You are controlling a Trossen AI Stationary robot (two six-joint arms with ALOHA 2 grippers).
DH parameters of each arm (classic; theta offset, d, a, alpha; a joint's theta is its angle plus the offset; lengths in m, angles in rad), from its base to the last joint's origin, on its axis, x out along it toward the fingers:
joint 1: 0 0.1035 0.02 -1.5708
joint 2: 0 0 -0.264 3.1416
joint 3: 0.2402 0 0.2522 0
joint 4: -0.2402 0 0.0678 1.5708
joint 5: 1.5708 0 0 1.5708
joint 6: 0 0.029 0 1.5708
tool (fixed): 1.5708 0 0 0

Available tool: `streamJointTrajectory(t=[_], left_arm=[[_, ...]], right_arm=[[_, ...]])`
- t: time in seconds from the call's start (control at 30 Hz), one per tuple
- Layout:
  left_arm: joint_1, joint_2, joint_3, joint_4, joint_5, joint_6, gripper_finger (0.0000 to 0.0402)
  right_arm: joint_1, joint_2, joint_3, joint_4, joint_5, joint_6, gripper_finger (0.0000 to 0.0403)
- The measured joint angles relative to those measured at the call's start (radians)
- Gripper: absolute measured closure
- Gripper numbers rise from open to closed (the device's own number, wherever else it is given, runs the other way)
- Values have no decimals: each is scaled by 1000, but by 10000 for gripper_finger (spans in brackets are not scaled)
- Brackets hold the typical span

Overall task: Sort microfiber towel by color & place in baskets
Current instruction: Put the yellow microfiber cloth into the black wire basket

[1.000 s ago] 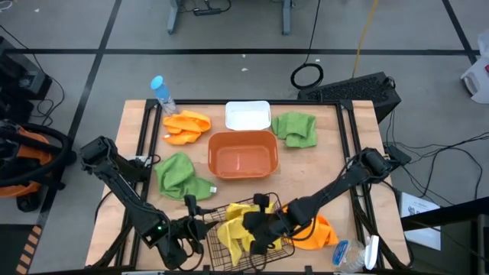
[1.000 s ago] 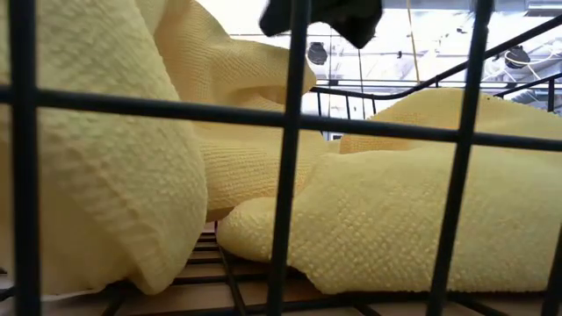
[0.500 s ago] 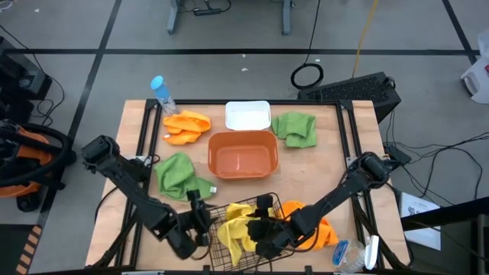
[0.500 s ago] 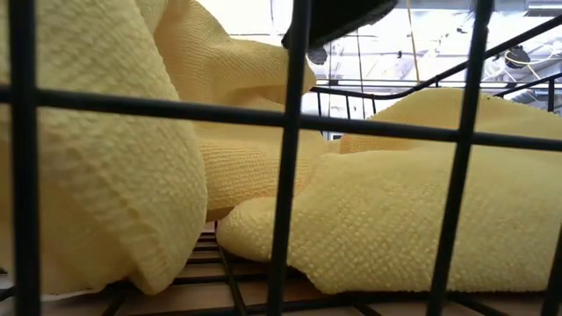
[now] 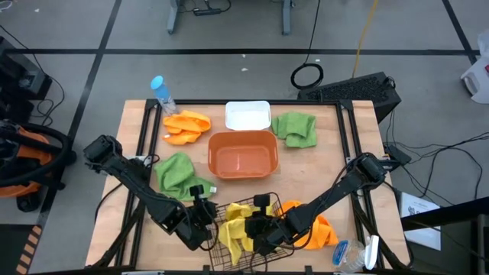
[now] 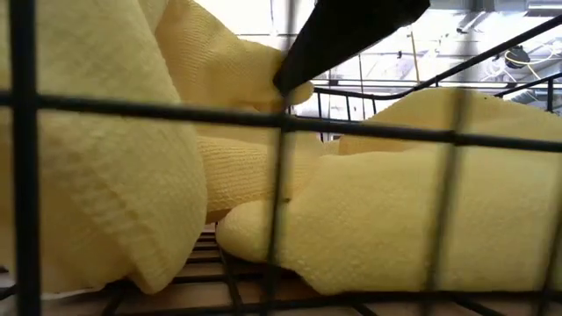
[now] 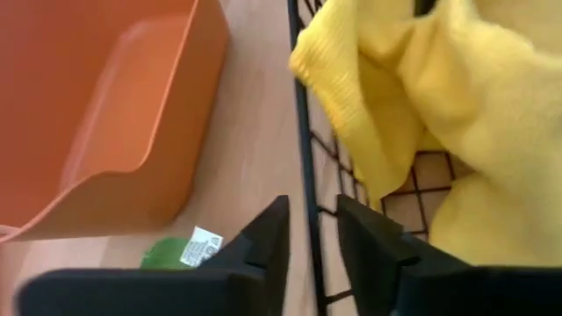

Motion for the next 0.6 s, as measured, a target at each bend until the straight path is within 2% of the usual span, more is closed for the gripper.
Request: streamJointTrajectory(t=[0.13, 0.27, 0.5, 0.6], left_arm=[[7, 0, 0, -2, -21, 5, 356], [11, -1, 0, -2, -27, 47, 385], [20, -1, 2, 0, -54, 113, 377], [21, -1, 2, -9, -62, 159, 376]], right_arm=[[14, 0, 0, 6, -8, -1, 390], [26, 0, 0, 32, -74, -37, 400], [10, -1, 0, 51, -250, -7, 400], [-3, -2, 0, 51, -293, 0, 398]])
